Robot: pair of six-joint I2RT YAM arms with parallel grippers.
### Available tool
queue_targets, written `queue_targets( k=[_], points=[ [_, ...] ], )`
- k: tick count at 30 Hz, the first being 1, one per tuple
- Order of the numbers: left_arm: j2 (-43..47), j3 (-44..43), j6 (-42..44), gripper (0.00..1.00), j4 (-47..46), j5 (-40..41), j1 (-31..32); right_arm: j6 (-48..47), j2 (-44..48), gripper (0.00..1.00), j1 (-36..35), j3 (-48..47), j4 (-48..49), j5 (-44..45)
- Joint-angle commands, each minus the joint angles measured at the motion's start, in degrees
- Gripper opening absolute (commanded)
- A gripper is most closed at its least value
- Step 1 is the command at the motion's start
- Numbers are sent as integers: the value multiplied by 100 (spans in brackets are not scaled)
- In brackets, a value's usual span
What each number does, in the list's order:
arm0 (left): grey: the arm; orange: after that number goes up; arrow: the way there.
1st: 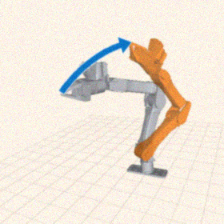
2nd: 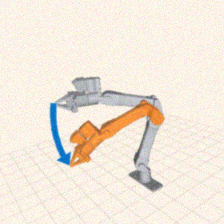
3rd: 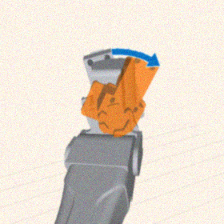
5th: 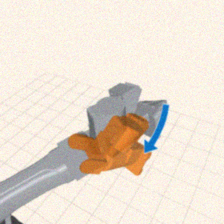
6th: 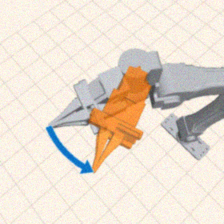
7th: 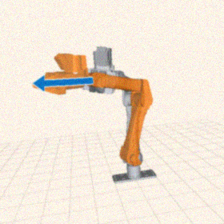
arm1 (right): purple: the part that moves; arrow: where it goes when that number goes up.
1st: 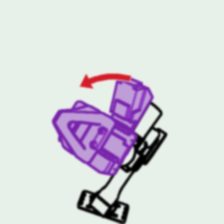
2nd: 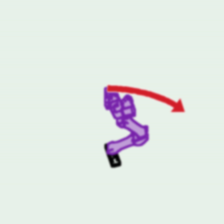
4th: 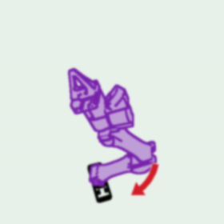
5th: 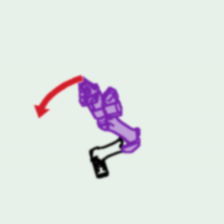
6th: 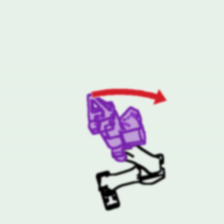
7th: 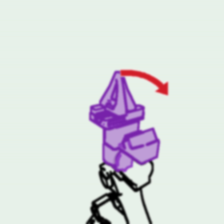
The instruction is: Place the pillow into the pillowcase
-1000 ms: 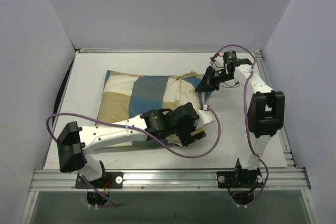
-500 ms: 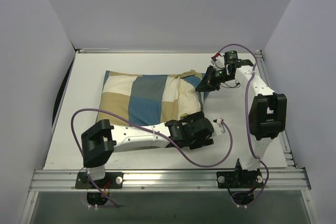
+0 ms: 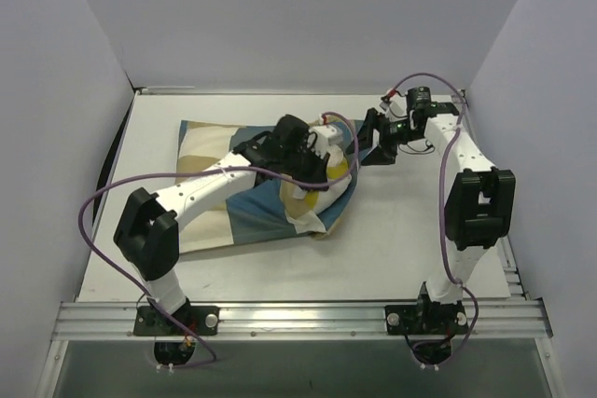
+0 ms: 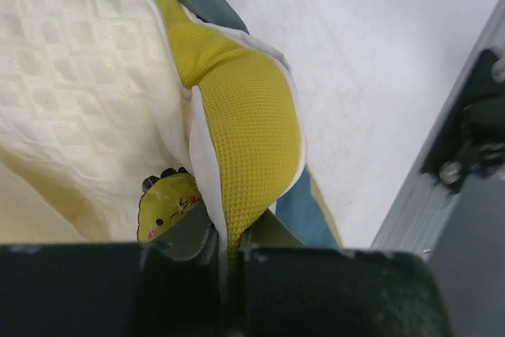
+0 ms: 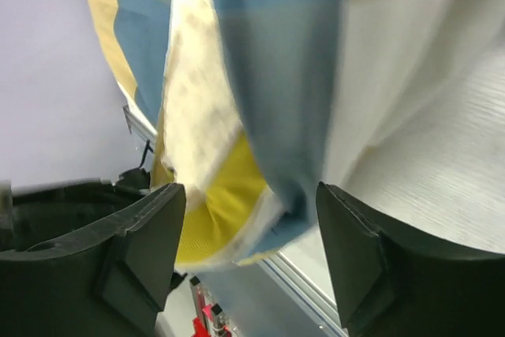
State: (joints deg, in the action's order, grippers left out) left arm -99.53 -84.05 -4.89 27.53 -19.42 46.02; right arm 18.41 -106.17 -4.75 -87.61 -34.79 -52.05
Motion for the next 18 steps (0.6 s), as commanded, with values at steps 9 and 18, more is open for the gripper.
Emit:
queue_targets(
  k=[9, 18],
  points=[
    [-76, 644, -1788, 0, -1874, -2259, -823, -848, 835, 50, 521, 604, -1224, 265],
    [-14, 706, -1937, 0, -2049, -2382, -937, -383, 106, 41, -394, 834, -495, 634]
  ],
)
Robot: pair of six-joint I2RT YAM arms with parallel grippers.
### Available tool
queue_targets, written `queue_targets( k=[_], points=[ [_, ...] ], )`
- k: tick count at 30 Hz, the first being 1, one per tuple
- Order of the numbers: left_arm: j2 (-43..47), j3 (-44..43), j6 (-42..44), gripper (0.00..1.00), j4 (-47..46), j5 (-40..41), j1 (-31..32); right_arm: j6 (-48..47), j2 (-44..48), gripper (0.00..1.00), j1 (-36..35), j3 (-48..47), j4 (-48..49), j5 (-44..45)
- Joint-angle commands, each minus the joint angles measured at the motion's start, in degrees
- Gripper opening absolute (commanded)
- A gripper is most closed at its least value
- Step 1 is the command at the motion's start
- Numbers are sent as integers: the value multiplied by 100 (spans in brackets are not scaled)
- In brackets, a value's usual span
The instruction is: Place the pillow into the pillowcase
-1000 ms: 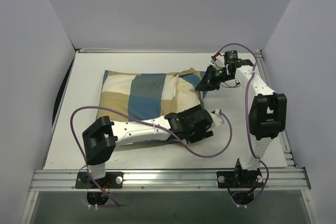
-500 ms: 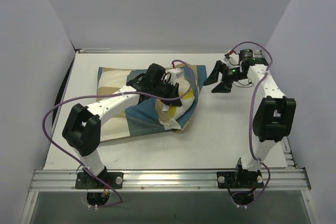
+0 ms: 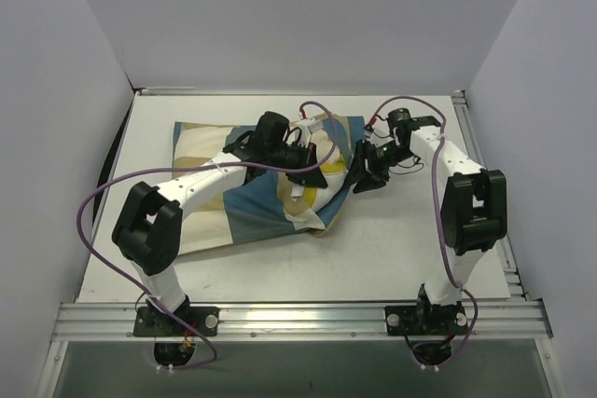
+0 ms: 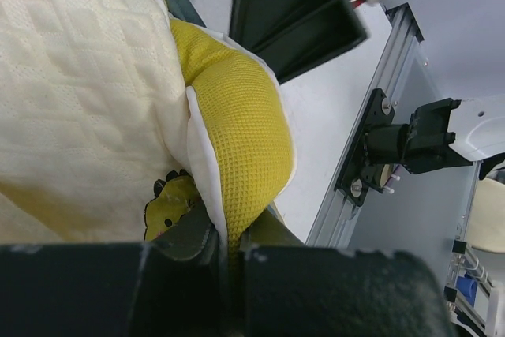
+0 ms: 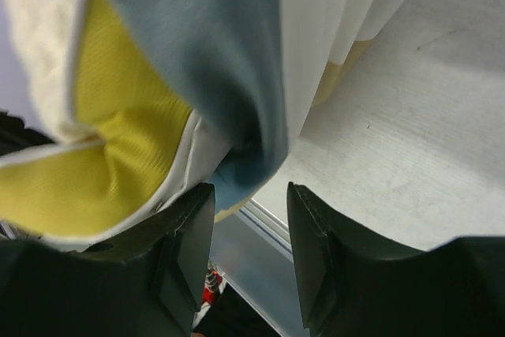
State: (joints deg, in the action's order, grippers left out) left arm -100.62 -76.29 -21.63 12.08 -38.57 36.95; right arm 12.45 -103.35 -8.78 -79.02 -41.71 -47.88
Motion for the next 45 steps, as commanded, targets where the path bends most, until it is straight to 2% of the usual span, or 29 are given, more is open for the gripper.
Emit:
queue_targets(
  k=[1, 8, 9, 10, 12, 14, 15, 16, 19, 22, 27, 28, 29, 32, 33, 34, 35, 36, 38, 41, 42, 43, 45],
  points=[
    [95, -53, -280, 0, -522, -502, -39, 249, -307, 41, -27, -43, 260, 313],
    [130, 132, -685, 0, -961, -661, -162, 557, -695, 42, -317, -104, 664, 411],
    [139, 132, -650, 0, -944, -644, -179, 592, -721, 38, -326, -139, 717, 324],
    [130, 132, -615, 0, -900, -609, -179, 601, -730, 23, -327, -166, 743, 219],
    [95, 132, -545, 0, -682, -372, -197, 540, -643, 1, -231, -184, 744, -203],
    [78, 53, -247, 0, -331, 215, -206, 478, -275, 0, -108, -8, 700, -537],
    [8, -25, 68, 0, 176, 1184, -180, 417, -99, 0, -37, 97, 674, -852],
    [-54, -113, 210, 0, 468, 1742, -92, 338, 285, 0, 59, 272, 612, -1003],
    [-545, -368, 519, 0, 857, 2991, 14, -162, 937, 0, 26, 431, -53, -1434],
    [-1204, -632, 370, 0, 867, 3468, 76, -636, 1185, 0, -28, 370, -625, -1741],
    [-2179, -975, -16, 0, 656, 3997, 58, -840, 1282, 0, 42, 124, -1067, -2181],
    [-2242, -949, -87, 0, 551, 3867, 6, -771, 1282, 0, 60, 72, -1067, -2243],
    [-2269, -862, -131, 0, 341, 2908, -64, -735, 1256, 0, 86, 10, -1058, -2313],
    [-1849, -326, -377, 26, -983, 1384, -232, -717, 984, 0, 192, -157, -1049, -2148],
    [-1360, -160, -447, 55, -1127, 1108, -223, -726, 905, 0, 244, -192, -1049, -2086],
    [-1085, 190, -482, 70, -1381, 819, -232, -735, 756, 0, 245, -218, -1032, -2016],
    [-813, 315, -526, 92, -1549, 598, -223, -752, 677, 0, 236, -245, -1032, -1919],
    [-314, 421, -535, 98, -1498, 187, -215, -735, 589, 0, 245, -332, -1023, -1831],
    [93, 431, -335, 97, -887, -1, -214, -639, 351, 0, 227, -455, -1014, -1830],
    [691, 422, 297, 92, -139, 182, -258, -524, 184, 0, 210, -745, -988, -1892],
    [867, 431, 386, 88, -5, 366, -267, -481, 175, 0, 201, -816, -988, -1927],
    [912, 448, 448, 74, 84, 402, -319, -471, 210, 0, 201, -921, -988, -1936],
    [904, 510, 597, 59, 154, 402, -320, -410, 271, 0, 201, -957, -996, -1936]
  ],
)
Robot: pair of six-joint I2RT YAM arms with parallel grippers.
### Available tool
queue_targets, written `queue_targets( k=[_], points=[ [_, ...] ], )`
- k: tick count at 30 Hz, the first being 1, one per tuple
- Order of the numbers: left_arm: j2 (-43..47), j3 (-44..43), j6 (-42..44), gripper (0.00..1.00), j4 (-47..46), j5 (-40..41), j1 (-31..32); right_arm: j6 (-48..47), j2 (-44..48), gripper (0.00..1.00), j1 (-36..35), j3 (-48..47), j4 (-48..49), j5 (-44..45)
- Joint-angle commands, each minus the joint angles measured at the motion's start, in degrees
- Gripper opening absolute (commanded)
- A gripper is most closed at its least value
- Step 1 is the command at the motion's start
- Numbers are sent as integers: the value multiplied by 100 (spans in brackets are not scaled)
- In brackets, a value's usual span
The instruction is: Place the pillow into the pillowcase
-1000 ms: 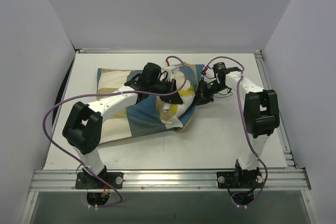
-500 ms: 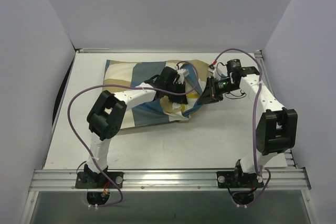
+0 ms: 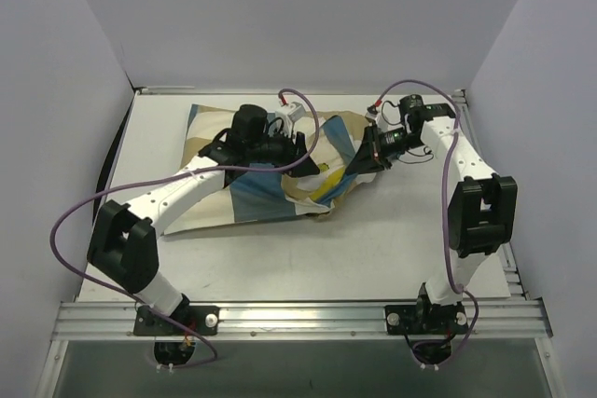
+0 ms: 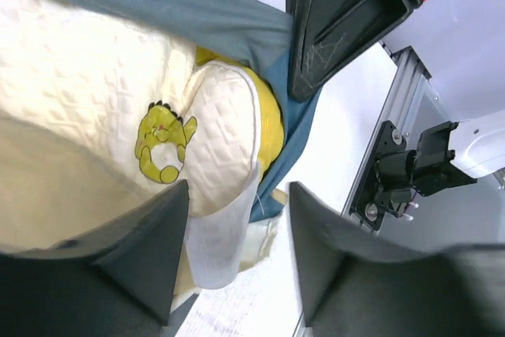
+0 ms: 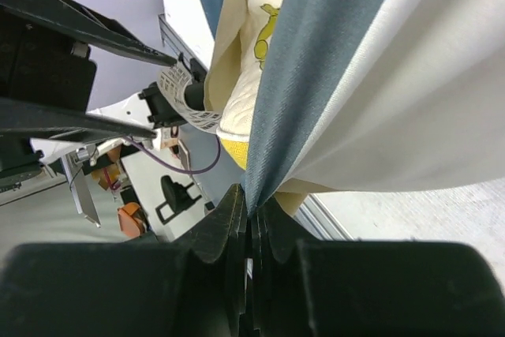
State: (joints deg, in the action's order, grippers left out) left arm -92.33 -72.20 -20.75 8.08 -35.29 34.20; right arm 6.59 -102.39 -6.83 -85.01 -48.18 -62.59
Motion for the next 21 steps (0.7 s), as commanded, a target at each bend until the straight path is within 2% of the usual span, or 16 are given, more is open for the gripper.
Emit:
queue_targets(
  k=[1, 4, 6, 7, 8, 11, 14, 15, 17, 19, 21],
  points=[
    [32, 101, 528, 51, 581, 22, -27, 185, 210, 0, -2, -367, -350, -508],
    [-363, 92, 511, 46, 546, -179, 43, 194, 333, 0, -29, -314, -376, -570],
    [-740, 119, 249, 41, 65, -408, 122, 159, 404, 0, -99, -235, -376, -614],
    [-873, 101, 134, 36, -138, -487, 166, 150, 430, 0, -143, -218, -359, -623],
    [-1039, 75, 2, 22, -592, -653, 210, 158, 439, 0, -230, -183, -350, -684],
    [-1986, -161, -788, 12, -1516, -682, 412, 263, 448, 0, -467, -138, -297, -1077],
    [-2716, -522, -1043, 16, -1520, -103, 492, 823, 553, 0, -661, -69, 115, -1720],
    [-2868, -566, -1254, 20, -1467, 177, 379, 1026, 684, 0, -749, 45, 412, -2078],
    [-2992, -427, -1623, 26, -1380, 285, -87, 1169, 843, 0, -758, 204, 529, -2205],
    [-2703, -199, -1442, 41, -1274, 513, -412, 1274, 1019, 0, -697, 510, 591, -2091],
    [-2213, 126, -1143, 58, -1098, 366, -501, 1231, 1011, 0, -644, 582, 591, -1637]
  ],
)
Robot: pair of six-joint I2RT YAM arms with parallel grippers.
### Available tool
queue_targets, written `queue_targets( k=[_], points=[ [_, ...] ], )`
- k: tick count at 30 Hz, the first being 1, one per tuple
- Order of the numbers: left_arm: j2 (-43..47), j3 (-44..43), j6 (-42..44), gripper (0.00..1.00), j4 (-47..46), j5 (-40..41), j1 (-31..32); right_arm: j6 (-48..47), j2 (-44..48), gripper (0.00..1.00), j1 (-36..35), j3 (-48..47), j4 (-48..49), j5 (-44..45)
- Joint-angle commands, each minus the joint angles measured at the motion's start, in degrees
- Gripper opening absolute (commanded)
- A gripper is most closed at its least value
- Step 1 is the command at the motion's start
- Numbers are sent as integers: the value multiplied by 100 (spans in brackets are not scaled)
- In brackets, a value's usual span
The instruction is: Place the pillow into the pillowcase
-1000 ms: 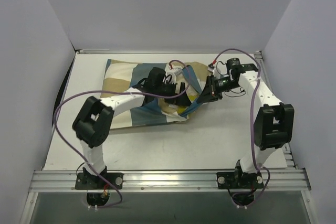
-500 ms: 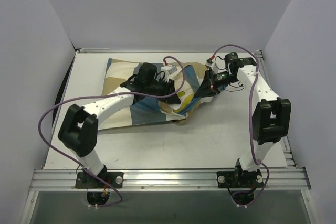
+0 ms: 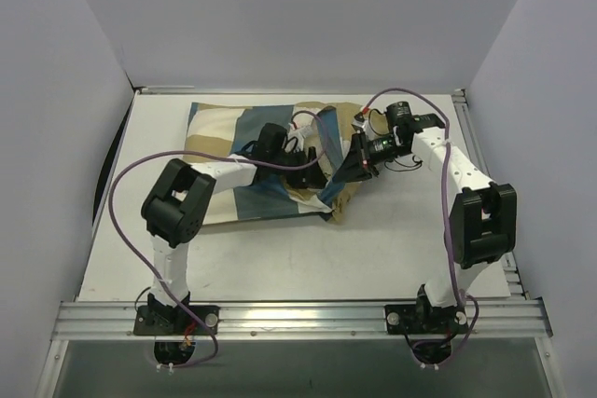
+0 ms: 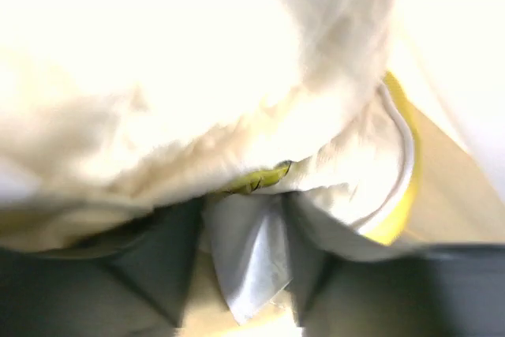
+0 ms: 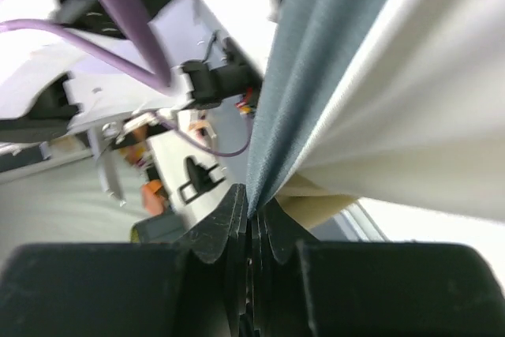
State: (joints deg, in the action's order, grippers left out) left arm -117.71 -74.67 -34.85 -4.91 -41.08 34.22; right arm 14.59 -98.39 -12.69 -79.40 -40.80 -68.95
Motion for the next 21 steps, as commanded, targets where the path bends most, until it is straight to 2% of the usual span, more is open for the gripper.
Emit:
queue_targets(
  k=[1, 3, 4, 7, 9, 13, 16, 19, 20, 21],
  points=[
    [519, 479, 320, 68, 227, 657, -530, 361, 567, 0, 20, -23, -165, -102],
    [1184, 892, 348, 74, 227, 357, -486, 194, 296, 0, 108, -146, -148, 677],
    [1433, 1015, 313, 76, 218, 190, -460, 132, 146, 0, 152, -233, -122, 1777],
    [2277, 1297, 163, 78, 471, 100, -398, 53, -714, 0, 197, -1066, 10, 2734],
    [2752, 1158, 381, 79, 919, 196, -503, 44, -1389, 0, 135, -2059, -7, 2729],
    [3184, 911, 1137, 80, 2069, 881, -1082, 141, -1929, 0, -233, -3037, 54, 2369],
    [3106, 832, 1480, 80, 2536, 1119, -1785, -8, -2018, 0, -743, -2759, 63, 2105],
    [2684, 639, 1937, 80, 3002, 1374, -2181, -438, -1930, 0, -1113, -1810, -103, 2666],
    [2448, 621, 2104, 80, 3074, 1427, -2217, -535, -1964, 3, -1122, -1625, -174, 2824],
    [2333, 595, 2175, 80, 3162, 1532, -2235, -745, -2087, 23, -1096, -1466, -427, 3095]
  ],
)
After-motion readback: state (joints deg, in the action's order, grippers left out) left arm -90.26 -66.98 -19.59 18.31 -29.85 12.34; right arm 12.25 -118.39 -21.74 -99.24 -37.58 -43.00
